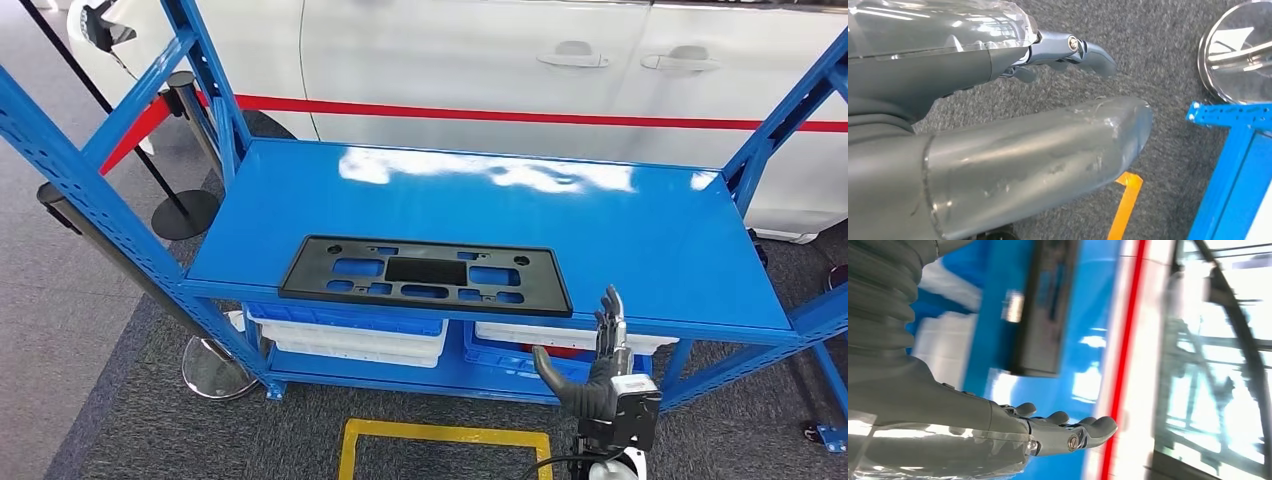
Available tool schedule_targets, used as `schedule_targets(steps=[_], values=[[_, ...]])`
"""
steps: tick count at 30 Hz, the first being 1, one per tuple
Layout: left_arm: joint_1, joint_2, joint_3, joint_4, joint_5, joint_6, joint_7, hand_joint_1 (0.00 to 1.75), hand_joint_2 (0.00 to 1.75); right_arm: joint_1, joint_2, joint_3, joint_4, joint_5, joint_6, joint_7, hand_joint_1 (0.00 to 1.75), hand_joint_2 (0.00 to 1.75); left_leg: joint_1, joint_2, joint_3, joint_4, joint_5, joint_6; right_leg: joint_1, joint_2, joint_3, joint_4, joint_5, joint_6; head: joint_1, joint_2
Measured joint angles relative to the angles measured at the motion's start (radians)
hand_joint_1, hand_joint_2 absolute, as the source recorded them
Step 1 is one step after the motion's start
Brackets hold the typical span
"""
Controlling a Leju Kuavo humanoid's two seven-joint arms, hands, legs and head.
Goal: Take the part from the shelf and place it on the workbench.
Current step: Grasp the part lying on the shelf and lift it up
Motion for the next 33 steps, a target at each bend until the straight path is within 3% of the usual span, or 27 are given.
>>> schedule_targets(steps=[1, 3, 5, 10, 12, 14, 15, 16, 18, 20, 21, 24, 26, 29, 30, 31, 32, 33], values=[[-0.001, -0.003, 0.005, 0.002, -0.004, 0.002, 0.000, 0.00, 0.00, 0.001, 0.001, -0.002, -0.033, -0.006, 0.006, -0.006, 0.00, 1.75, 0.001, -0.001, 0.001, 0.002, -0.002, -0.003, -0.002, 0.000, 0.001, -0.010, 0.022, 0.002, 0.000, 0.000], [-0.002, -0.007, 0.016, 0.004, -0.012, 0.008, -0.002, 0.00, 0.00, 0.000, 0.007, -0.012, -0.098, -0.024, 0.024, -0.016, 0.00, 1.75, 0.004, -0.003, 0.004, 0.011, -0.011, -0.014, -0.006, -0.001, 0.050, -0.127, 0.098, 0.005, 0.001, 0.000], [-0.004, -0.010, 0.029, 0.006, -0.019, 0.013, -0.005, 0.00, 0.00, 0.000, 0.021, -0.025, -0.166, -0.043, 0.048, -0.028, 0.00, 1.75, 0.002, -0.005, 0.002, 0.024, -0.022, -0.031, -0.004, 0.002, 0.095, -0.231, 0.138, -0.001, 0.004, 0.000], [-0.007, -0.010, 0.057, 0.010, -0.037, 0.017, -0.016, 0.00, 0.00, 0.016, 0.071, -0.059, -0.333, -0.075, 0.101, -0.055, 0.00, 1.75, 0.005, -0.006, -0.004, 0.042, -0.041, -0.059, 0.002, 0.006, 0.101, -0.251, 0.134, -0.039, 0.001, 0.000], [-0.009, -0.009, 0.065, 0.012, -0.045, 0.018, -0.022, 0.00, 0.00, 0.024, 0.091, -0.068, -0.399, -0.080, 0.118, -0.064, 0.00, 1.75, 0.004, -0.005, -0.046, 0.133, -0.093, -0.062, 0.003, 0.004, 0.104, -0.253, 0.133, -0.051, -0.004, 0.000], [-0.010, -0.008, 0.074, 0.014, -0.055, 0.018, -0.028, 0.00, 0.00, 0.040, 0.099, -0.071, -0.455, -0.078, 0.126, -0.073, 0.00, 1.75, 0.002, -0.005, -0.117, 0.274, -0.151, -0.061, 0.010, 0.001, 0.104, -0.253, 0.130, -0.058, -0.007, 0.000], [-0.010, -0.007, 0.078, 0.015, -0.060, 0.018, -0.031, 0.00, 0.00, 0.048, 0.097, -0.067, -0.478, -0.070, 0.127, -0.076, 0.00, 1.75, 0.002, -0.004, -0.141, 0.318, -0.159, -0.059, 0.013, 0.001, 0.106, -0.253, 0.129, -0.060, -0.007, 0.000], [-0.010, -0.006, 0.082, 0.016, -0.066, 0.018, -0.035, 0.00, 0.00, 0.056, 0.094, -0.059, -0.494, -0.057, 0.126, -0.079, 0.00, 1.75, 0.001, -0.004, -0.148, 0.325, -0.145, -0.055, 0.017, 0.001, 0.108, -0.252, 0.127, -0.062, -0.007, 0.000], [-0.012, -0.005, 0.085, 0.018, -0.077, 0.017, -0.041, 0.00, 0.00, 0.063, 0.088, -0.034, -0.514, -0.010, 0.117, -0.082, 0.00, 1.75, -0.004, -0.004, -0.105, 0.221, -0.069, -0.040, 0.022, 0.003, 0.116, -0.252, 0.123, -0.064, -0.007, 0.000], [-0.016, -0.001, 0.085, 0.018, -0.086, 0.016, -0.047, 0.00, 0.00, 0.067, 0.086, -0.012, -0.525, 0.052, 0.098, -0.085, 0.00, 1.75, -0.013, -0.004, -0.049, 0.096, -0.018, -0.024, 0.026, 0.004, 0.120, -0.251, 0.120, -0.060, -0.006, 0.000], [-0.019, 0.000, 0.085, 0.018, -0.090, 0.015, -0.049, 0.00, 0.00, 0.069, 0.085, -0.004, -0.528, 0.083, 0.088, -0.086, 0.00, 1.75, -0.017, -0.004, -0.036, 0.064, -0.011, -0.019, 0.027, 0.004, 0.119, -0.251, 0.120, -0.056, -0.006, 0.000], [-0.022, 0.001, 0.086, 0.019, -0.101, 0.014, -0.051, 0.00, 0.00, 0.073, 0.084, 0.019, -0.538, 0.188, 0.055, -0.088, 0.00, 1.75, -0.019, -0.004, -0.032, 0.042, -0.009, -0.012, 0.024, 0.003, 0.116, -0.253, 0.121, -0.039, -0.006, 0.000], [-0.024, 0.001, 0.086, 0.019, -0.109, 0.013, -0.052, 0.00, 0.00, 0.073, 0.082, 0.032, -0.543, 0.261, 0.036, -0.088, 0.00, 1.75, -0.014, -0.003, -0.026, 0.027, -0.001, -0.001, 0.023, 0.002, 0.105, -0.225, 0.099, -0.028, -0.004, 0.000], [-0.029, 0.001, 0.086, 0.019, -0.122, 0.012, -0.052, 0.00, 0.00, 0.074, 0.075, 0.045, -0.546, 0.373, 0.008, -0.087, 0.00, 1.75, -0.013, -0.001, -0.025, 0.020, 0.004, 0.007, 0.020, 0.002, 0.019, -0.051, 0.012, -0.017, -0.001, 0.000], [-0.030, 0.001, 0.086, 0.019, -0.127, 0.011, -0.052, 0.00, 0.00, 0.074, 0.073, 0.048, -0.546, 0.413, -0.002, -0.087, 0.00, 1.75, -0.014, -0.001, -0.026, 0.020, 0.004, 0.007, 0.018, 0.002, -0.007, 0.000, -0.002, -0.014, -0.001, 0.000], [-0.031, 0.001, 0.086, 0.020, -0.132, 0.010, -0.052, 0.00, 0.00, 0.074, 0.069, 0.051, -0.545, 0.453, -0.012, -0.087, 0.00, 1.75, -0.014, -0.001, -0.026, 0.021, 0.003, 0.006, 0.017, 0.001, -0.018, 0.018, 0.003, -0.013, -0.001, 0.000], [-0.032, 0.001, 0.085, 0.021, -0.136, 0.009, -0.052, 0.00, 0.00, 0.073, 0.065, 0.054, -0.544, 0.491, -0.021, -0.088, 0.00, 1.75, -0.014, -0.001, -0.025, 0.022, 0.003, 0.006, 0.017, 0.001, -0.008, -0.005, 0.028, -0.013, 0.000, 0.000], [-0.033, 0.000, 0.085, 0.021, -0.141, 0.009, -0.052, 0.00, 0.00, 0.071, 0.061, 0.056, -0.543, 0.530, -0.029, -0.088, 0.00, 1.75, -0.014, -0.002, -0.024, 0.024, 0.002, 0.004, 0.016, 0.000, 0.020, -0.064, 0.066, -0.014, 0.000, 0.000]])
